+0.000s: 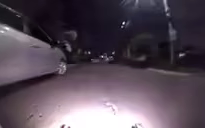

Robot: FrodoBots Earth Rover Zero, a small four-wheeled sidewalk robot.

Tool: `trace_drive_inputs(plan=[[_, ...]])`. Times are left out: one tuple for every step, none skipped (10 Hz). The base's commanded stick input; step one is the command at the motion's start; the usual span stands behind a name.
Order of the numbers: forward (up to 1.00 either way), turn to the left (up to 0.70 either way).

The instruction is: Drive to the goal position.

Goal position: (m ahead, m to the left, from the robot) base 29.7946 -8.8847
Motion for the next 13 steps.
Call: trace_drive_inputs(plan=[[0.85, 0.0], [0.85, 0.0], [0.85, 0.0], [0.85, 0.0], [0.85, 0.0], [0.85, 0.0], [0.85, 0.0], [0.85, 0.0], [0.85, 0.0], [0.85, 0.0], [0.85, 0.0], [0.85, 0.0], [0.85, 0.0]])
